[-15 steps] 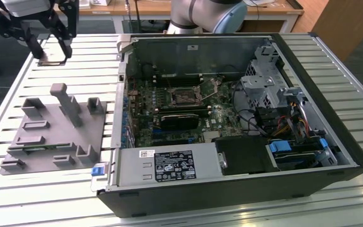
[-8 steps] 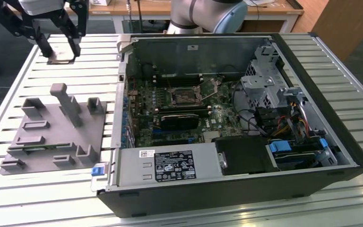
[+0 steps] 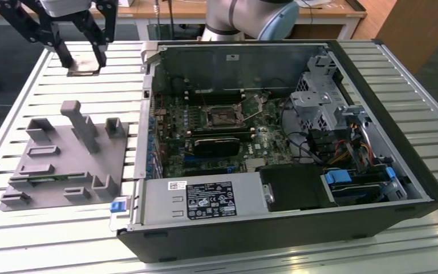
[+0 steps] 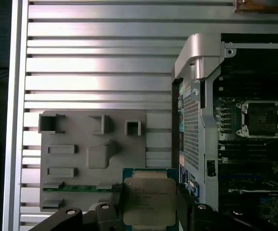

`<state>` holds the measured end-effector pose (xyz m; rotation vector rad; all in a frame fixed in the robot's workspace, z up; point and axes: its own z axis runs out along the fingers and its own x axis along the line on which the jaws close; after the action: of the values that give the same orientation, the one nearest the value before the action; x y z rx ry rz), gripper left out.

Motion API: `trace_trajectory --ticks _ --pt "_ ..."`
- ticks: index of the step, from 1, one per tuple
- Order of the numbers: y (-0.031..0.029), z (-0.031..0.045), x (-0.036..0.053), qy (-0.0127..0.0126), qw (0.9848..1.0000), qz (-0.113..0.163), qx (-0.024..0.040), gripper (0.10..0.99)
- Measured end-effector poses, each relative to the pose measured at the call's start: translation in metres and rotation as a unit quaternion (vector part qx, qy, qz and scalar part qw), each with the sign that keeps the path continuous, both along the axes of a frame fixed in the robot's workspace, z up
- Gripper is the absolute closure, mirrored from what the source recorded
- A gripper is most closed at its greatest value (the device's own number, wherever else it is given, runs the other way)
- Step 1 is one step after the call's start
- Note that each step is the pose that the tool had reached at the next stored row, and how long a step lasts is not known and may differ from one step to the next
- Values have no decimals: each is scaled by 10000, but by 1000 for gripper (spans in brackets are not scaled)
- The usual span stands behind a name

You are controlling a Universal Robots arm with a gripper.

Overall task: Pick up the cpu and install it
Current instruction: 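Pick up the cpu and move it towards the insertion slot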

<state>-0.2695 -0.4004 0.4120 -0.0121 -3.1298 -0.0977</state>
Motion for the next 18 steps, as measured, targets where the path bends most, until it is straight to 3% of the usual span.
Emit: trace_trajectory --ticks 18 --pt "54 0 214 0 10000 0 0 557"
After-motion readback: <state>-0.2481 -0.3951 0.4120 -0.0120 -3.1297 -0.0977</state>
